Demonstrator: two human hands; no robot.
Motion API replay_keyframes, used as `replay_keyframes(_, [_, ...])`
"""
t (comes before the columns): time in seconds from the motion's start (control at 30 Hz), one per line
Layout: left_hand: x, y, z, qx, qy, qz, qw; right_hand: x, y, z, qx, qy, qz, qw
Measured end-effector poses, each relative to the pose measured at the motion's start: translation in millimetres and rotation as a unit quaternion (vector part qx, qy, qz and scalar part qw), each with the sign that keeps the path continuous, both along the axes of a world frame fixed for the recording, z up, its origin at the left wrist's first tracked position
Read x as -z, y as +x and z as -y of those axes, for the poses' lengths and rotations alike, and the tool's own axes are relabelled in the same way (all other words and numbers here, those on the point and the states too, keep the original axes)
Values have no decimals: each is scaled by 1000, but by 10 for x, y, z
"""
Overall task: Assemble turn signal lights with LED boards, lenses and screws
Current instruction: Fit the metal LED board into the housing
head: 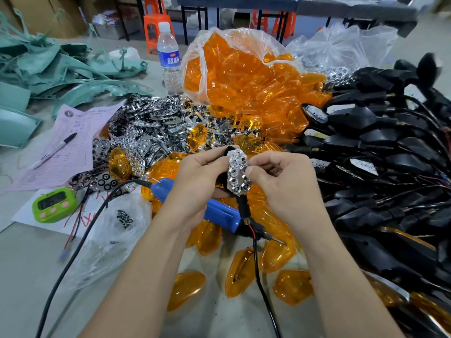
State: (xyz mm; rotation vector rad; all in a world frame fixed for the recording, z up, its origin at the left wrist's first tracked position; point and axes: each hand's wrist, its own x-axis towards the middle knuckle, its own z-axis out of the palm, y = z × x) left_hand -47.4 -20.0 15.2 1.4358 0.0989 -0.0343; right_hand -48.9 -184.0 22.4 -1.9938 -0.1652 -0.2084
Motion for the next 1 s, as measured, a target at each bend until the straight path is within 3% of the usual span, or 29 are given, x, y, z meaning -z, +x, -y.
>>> replay_keyframes(0.17, [11,-17,-72,35,-61,-28,997,0,10,-34,60,-38,36,997])
replay_keyframes(0.37, [29,-7,-51,24,-65,-5,998,92,-38,-169,126,5,58,990])
replay_keyframes(0.5, [49,16,-54,14,-42,5,999,136,-60,-201,107,36,64,992])
replay_keyframes(0.63, [34,39,-83,21,-40,17,999,140,-91,-235,61,56,6,997])
replay_keyframes(0.73, [34,30,-94,35,-39,31,998,96,-138,-227,57,65,34,996])
replay_keyframes(1.0, [87,-42,85,75,38,80,993,53,-259,-335,149,115,83,979])
